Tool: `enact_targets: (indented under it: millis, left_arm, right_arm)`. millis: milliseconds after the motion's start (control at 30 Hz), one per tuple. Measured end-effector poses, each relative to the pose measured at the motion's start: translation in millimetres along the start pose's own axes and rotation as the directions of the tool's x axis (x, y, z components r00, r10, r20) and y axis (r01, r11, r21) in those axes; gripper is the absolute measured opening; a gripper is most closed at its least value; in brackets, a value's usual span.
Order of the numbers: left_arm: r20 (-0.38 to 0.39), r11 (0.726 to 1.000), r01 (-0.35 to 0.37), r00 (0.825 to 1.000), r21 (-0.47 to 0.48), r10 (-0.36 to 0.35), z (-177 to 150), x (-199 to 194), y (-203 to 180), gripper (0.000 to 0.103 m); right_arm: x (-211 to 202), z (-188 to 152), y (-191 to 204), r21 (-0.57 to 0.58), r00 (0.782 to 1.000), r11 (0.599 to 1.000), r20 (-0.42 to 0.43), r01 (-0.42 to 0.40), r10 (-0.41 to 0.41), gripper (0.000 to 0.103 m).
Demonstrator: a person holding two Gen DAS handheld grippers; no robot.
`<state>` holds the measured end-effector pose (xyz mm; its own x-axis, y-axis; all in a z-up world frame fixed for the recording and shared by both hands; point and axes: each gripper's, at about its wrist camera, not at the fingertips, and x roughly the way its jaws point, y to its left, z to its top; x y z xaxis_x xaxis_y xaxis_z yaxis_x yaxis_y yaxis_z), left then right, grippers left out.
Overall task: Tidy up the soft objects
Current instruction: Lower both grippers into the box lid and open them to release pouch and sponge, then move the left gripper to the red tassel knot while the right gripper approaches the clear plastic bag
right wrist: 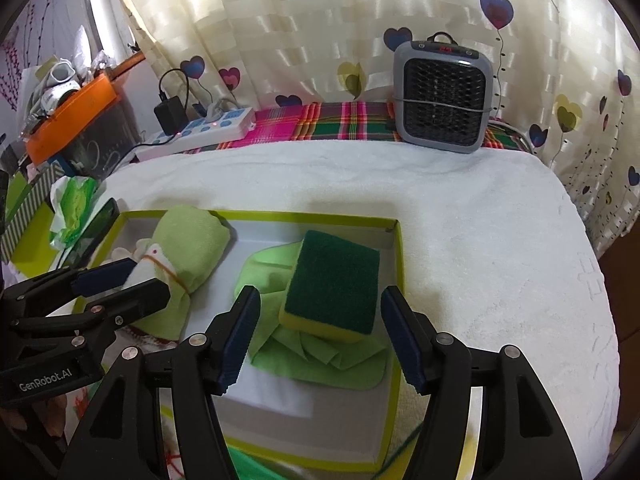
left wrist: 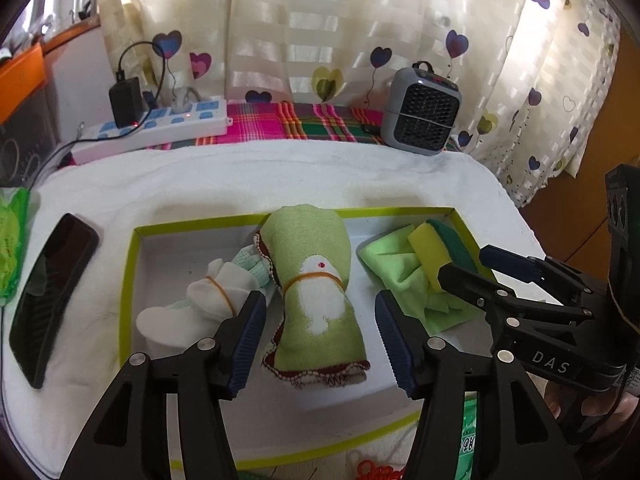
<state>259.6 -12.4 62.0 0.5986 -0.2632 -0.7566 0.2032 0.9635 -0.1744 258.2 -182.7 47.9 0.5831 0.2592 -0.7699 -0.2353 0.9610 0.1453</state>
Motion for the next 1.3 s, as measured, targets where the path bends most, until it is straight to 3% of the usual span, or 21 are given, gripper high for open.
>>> enact_targets:
  millis: [333,800,1167,1300]
  left_arm:
    - [0.057,1.000,0.002,0.998,-0.013,-0.001,-7,-32,3,0.057]
    - [0.101,0.998,-0.058,0.993,0.028,0.054,-30,-68,3,0.057]
    - [0.112,0.998,-0.050,0.993,0.035,0.045,-60,-90,10,0.057]
    - [0.108,0.998,-0.044,0.993,0.032,0.040,-72,-94,13,0.057]
  right_arm:
    - [-30,-3,3,0.006,0.998,1.000,0.064,-0.021,0.021,0.064]
    - [-67,-14,3,0.004,0.991,1.000,0.129,-0.023,0.022,0.064]
    - [-101,-40,1,0.008,0.985,0.998,0.156,-0.070,0.068,0.064]
    - [-110,-57,3,-0.029,0.989,0.998,0.138,-0.052,0.056,0.064]
